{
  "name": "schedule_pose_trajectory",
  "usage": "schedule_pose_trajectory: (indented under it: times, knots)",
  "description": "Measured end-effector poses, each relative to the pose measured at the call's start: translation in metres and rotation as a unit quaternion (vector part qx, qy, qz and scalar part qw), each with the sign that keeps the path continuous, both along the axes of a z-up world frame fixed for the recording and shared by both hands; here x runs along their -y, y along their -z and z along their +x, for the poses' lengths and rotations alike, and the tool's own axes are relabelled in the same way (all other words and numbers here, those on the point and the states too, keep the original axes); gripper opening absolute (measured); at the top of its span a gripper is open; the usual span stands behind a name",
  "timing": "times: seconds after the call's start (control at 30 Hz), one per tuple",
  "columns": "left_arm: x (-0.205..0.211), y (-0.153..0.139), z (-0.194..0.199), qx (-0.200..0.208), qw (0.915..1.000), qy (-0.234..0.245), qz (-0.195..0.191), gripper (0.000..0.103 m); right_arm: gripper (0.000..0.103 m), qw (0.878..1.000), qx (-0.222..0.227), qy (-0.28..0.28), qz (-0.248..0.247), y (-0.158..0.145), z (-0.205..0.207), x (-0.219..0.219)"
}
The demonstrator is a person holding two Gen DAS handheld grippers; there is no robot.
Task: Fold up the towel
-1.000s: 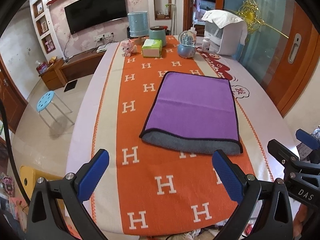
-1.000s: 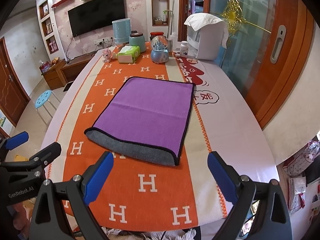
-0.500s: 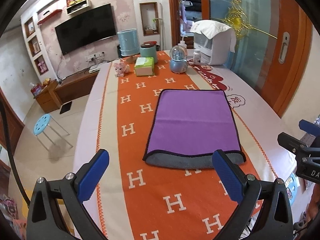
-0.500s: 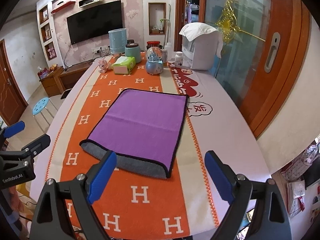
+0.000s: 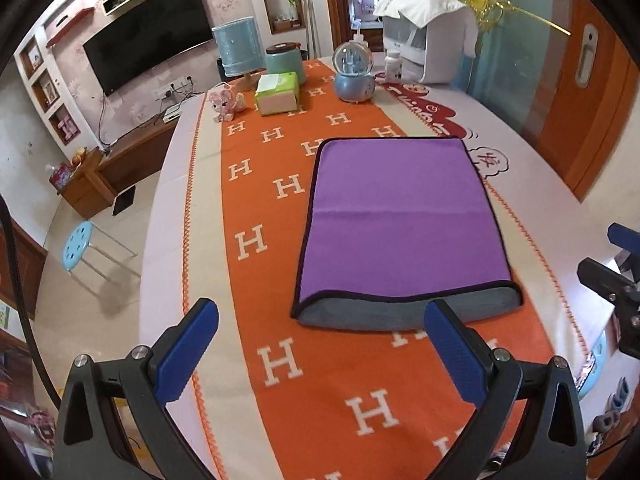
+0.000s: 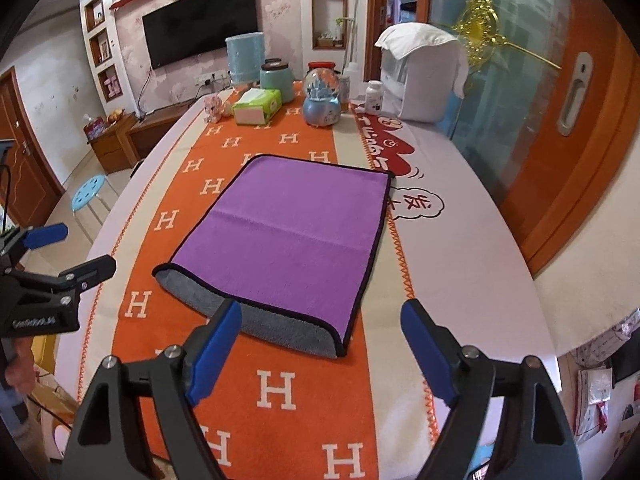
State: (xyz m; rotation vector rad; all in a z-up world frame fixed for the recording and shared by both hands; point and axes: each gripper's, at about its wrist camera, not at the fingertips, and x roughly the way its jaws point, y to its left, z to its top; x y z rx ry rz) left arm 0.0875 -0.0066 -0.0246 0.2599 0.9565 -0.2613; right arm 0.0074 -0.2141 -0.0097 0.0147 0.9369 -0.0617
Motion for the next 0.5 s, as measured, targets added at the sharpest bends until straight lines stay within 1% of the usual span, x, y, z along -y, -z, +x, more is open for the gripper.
schedule_pose_trajectory:
  times: [0.13,0.27,0.43,0.5]
  knots:
    - [-0.006,0.015,0.024,-0.021,0.9997,0.011,-0.002,0.102,0.080,1.000,-0.016,-0.014,0.009,0.013,0.015,0.002]
    - [-0.014,0.032,0.047,-0.031,0.9992,0.021,0.012,0.102,0.074,0.999,-0.035,-0.032,0.021,0.029,0.027,0.009]
    - [-0.022,0.055,0.068,-0.080,0.9947,0.064,0.006,0.100,0.070,0.995,-0.060,-0.061,0.049,0.049,0.039,0.016]
    - [-0.023,0.064,0.071,-0.090,0.9922,0.086,0.008,0.096,0.067,0.993,-0.070,-0.078,0.060,0.058,0.045,0.018]
